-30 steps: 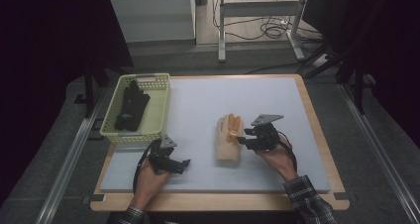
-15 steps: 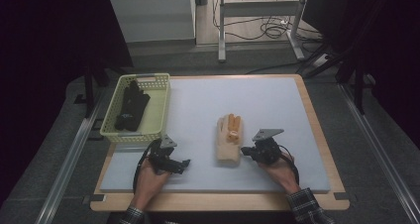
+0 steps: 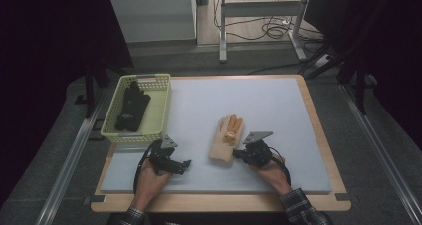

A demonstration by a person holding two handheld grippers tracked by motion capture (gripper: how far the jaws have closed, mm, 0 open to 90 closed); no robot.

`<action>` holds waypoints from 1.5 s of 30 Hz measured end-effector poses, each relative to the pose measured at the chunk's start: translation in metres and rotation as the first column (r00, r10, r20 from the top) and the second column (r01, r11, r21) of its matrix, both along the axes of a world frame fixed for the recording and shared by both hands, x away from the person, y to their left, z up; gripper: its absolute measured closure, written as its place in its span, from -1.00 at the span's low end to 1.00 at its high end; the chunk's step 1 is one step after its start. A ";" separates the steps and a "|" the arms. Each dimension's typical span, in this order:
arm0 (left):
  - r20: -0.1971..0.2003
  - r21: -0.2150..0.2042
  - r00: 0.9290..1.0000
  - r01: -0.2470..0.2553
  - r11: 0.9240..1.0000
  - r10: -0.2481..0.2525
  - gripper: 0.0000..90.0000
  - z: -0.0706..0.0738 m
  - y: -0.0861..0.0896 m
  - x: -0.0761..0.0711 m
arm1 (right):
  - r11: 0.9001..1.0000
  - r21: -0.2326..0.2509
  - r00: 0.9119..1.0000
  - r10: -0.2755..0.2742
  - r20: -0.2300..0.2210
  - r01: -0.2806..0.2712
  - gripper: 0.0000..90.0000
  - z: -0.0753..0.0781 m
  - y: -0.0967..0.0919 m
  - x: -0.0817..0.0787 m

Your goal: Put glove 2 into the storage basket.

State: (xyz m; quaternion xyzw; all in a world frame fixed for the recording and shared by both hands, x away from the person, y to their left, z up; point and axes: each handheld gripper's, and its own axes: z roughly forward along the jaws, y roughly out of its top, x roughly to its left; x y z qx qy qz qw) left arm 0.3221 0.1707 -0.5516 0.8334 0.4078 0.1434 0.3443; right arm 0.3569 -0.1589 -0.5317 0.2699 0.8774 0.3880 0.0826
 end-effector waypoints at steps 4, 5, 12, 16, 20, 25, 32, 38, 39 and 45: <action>0.000 0.000 1.000 0.000 1.000 0.000 -1.00 0.000 0.000 0.000 | 1.000 -0.005 1.000 0.004 0.021 -0.004 0.96 -0.001 0.012 0.001; 0.000 0.000 1.000 0.000 1.000 0.000 -1.00 0.000 0.000 0.000 | 1.000 -0.005 1.000 0.005 0.020 -0.004 0.96 -0.001 0.015 0.001; 0.000 0.000 1.000 0.000 1.000 0.000 -1.00 0.000 0.000 0.000 | 1.000 0.007 1.000 0.013 0.028 -0.013 0.96 -0.004 0.033 0.005; 0.000 0.000 1.000 0.000 1.000 0.000 -1.00 0.000 0.000 0.000 | 1.000 0.013 0.999 0.016 0.028 -0.016 0.96 -0.005 0.041 0.007; 0.000 0.000 1.000 0.000 1.000 0.000 -1.00 0.000 0.000 0.000 | 1.000 0.009 0.999 0.017 0.031 -0.017 0.96 -0.005 0.048 0.010; 0.000 0.001 1.000 0.000 1.000 0.000 -1.00 0.000 0.000 0.000 | 1.000 -0.001 0.999 0.023 0.041 -0.023 0.92 -0.003 0.049 0.009; 0.000 0.001 1.000 0.000 1.000 0.000 -1.00 0.000 0.000 0.000 | 1.000 -0.002 0.997 0.000 0.073 0.000 0.73 0.006 0.033 0.003; 0.004 0.001 1.000 -0.003 1.000 0.003 -1.00 0.000 -0.001 0.000 | 0.999 0.009 0.996 -0.039 0.085 0.038 0.29 0.014 0.012 0.003; 0.004 0.003 1.000 -0.002 1.000 0.002 -1.00 0.000 -0.001 0.000 | 0.999 0.010 0.995 -0.050 0.084 0.049 0.23 0.015 0.009 0.002; 0.001 0.004 1.000 -0.002 1.000 0.002 -1.00 0.000 -0.001 0.000 | 0.993 0.006 0.988 -0.114 0.108 0.114 -0.22 0.018 -0.016 0.002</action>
